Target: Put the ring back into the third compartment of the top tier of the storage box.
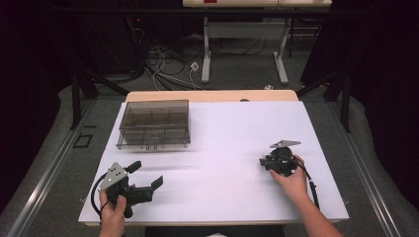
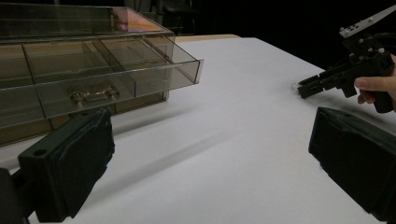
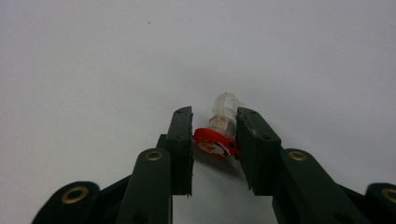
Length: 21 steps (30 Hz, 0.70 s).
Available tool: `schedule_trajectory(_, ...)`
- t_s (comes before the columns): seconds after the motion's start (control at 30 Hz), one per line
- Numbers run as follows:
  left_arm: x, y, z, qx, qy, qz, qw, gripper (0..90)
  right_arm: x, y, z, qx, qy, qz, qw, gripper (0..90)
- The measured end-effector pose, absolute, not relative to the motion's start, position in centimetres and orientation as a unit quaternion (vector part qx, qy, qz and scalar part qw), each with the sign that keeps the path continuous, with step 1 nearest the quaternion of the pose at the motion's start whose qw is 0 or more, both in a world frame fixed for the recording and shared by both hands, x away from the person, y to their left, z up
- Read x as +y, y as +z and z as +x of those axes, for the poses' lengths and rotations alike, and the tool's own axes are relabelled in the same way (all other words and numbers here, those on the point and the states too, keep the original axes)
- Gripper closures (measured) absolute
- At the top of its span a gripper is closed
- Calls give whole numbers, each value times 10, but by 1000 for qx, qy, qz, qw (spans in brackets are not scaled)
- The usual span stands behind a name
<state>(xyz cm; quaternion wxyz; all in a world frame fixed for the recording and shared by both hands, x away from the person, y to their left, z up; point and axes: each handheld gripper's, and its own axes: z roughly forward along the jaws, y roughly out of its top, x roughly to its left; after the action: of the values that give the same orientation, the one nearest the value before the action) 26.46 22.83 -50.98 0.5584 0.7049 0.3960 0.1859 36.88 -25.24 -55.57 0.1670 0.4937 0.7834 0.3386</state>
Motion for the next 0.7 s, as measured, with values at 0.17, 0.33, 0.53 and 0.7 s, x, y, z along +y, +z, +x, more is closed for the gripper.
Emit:
schedule_trajectory(0.17,228,-510,265,396,186,704,559,5,-252,-556,369,784,337,494,168,674)
schedule_trajectory(0.33,229,-510,265,396,186,705,559,5,-253,-555,369,786,337,491,167,676)
schedule_trajectory(0.53,229,-510,265,396,186,704,559,5,-251,-555,368,785,338,491,168,676)
schedule_trajectory(0.7,229,-510,265,396,186,704,559,5,-252,-553,367,784,343,490,167,677)
